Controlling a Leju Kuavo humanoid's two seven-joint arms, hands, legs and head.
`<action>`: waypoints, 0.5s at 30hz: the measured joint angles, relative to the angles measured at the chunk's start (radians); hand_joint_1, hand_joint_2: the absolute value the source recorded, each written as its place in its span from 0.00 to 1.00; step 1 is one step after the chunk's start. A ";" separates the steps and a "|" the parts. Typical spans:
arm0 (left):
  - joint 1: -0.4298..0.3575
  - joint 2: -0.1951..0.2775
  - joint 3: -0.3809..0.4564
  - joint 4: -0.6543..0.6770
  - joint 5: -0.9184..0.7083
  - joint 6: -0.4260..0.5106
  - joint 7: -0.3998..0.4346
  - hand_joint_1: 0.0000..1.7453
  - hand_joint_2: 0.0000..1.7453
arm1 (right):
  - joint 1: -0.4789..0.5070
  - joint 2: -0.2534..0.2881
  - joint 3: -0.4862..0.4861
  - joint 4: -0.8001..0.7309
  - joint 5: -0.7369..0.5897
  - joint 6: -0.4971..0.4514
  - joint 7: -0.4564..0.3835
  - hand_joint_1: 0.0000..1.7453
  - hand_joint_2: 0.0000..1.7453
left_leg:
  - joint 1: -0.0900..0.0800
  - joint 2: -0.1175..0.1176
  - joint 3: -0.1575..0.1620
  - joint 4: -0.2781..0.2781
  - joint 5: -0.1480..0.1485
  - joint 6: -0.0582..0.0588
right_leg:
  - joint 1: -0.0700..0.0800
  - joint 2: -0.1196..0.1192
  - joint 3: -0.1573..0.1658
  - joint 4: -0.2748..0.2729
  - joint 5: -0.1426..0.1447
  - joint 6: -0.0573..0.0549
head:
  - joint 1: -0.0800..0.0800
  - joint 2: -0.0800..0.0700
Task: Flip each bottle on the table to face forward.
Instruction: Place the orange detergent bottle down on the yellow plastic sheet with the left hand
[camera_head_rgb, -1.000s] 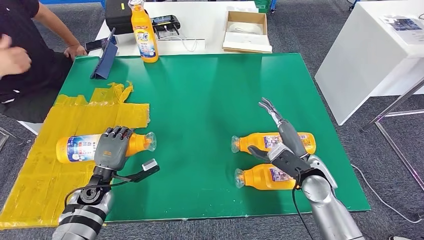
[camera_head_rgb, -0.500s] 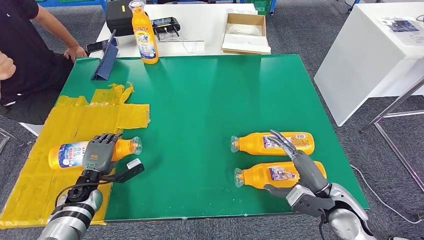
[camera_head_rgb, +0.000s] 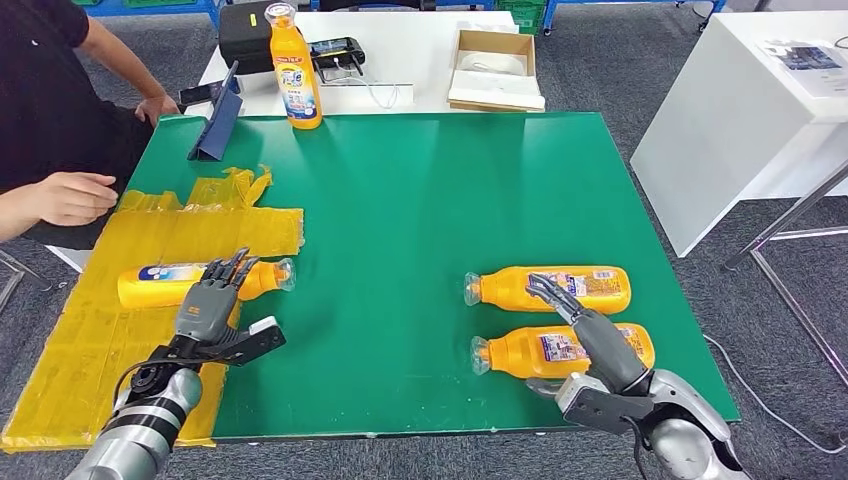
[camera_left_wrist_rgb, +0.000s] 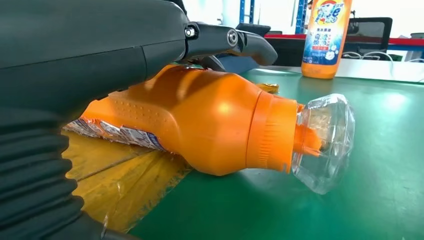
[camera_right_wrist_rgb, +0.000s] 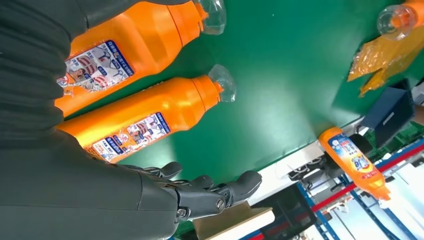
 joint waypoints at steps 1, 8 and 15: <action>0.004 0.002 0.000 -0.007 0.022 -0.019 -0.013 0.00 0.00 | -0.002 0.000 0.002 0.003 0.000 0.000 0.000 0.00 1.00 | 0.000 0.000 0.000 0.000 0.000 0.000 | 0.000 0.000 0.000 0.000 0.000 0.000 | 0.000 0.000; 0.075 0.020 0.000 -0.141 0.463 -0.377 -0.177 0.00 0.00 | -0.076 0.004 0.021 0.067 -0.001 0.001 0.003 0.00 1.00 | 0.000 0.001 0.000 0.000 0.000 0.000 | 0.000 0.000 -0.001 0.000 0.000 0.000 | 0.000 0.000; 0.163 0.033 -0.001 -0.293 0.772 -0.579 -0.200 0.00 0.00 | -0.148 0.013 0.042 0.138 -0.004 0.004 0.007 0.00 1.00 | 0.000 0.000 -0.002 0.000 0.002 0.000 | 0.000 0.000 -0.003 0.001 0.000 0.000 | 0.000 0.000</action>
